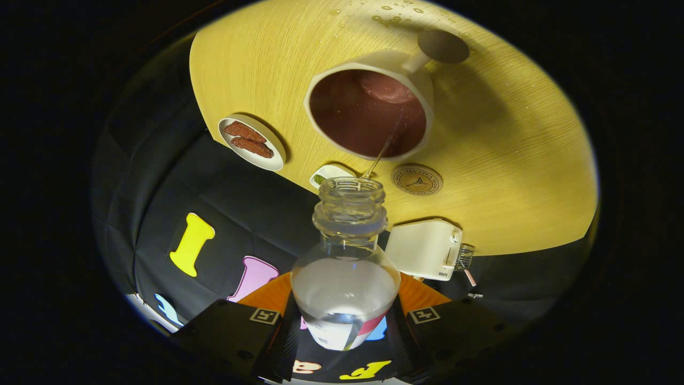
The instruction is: Take the bottle from table, then pour the juice into the cup, finally place the bottle on the coaster
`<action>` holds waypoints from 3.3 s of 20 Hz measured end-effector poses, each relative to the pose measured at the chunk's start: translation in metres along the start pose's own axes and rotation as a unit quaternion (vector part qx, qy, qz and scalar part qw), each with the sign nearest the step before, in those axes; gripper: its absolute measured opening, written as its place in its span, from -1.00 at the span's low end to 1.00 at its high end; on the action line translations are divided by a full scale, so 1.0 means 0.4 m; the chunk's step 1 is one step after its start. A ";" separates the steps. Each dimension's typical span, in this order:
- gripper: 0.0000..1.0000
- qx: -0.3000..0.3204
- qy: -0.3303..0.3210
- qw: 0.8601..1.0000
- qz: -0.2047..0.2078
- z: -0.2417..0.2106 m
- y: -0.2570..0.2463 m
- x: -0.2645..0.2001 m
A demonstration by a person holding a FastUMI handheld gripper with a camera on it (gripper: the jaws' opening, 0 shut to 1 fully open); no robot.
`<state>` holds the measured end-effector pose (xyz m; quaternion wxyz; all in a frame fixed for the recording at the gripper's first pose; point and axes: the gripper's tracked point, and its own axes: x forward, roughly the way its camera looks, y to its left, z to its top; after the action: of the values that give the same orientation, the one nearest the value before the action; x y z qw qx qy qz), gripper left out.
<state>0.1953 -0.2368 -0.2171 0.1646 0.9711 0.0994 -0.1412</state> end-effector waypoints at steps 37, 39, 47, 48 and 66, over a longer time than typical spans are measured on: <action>0.44 -0.099 -0.031 0.993 0.050 -0.055 0.095 -0.052; 0.44 -0.154 -0.031 0.985 0.069 -0.120 0.109 -0.086; 0.43 -0.523 -0.026 0.841 0.134 -0.280 0.054 -0.149; 0.43 -0.570 -0.029 0.811 0.127 -0.281 0.026 -0.148; 0.44 -0.970 -0.101 0.214 0.059 -0.234 -0.246 0.100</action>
<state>0.2319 -0.1074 -0.1732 0.9954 0.0402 0.0843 -0.0222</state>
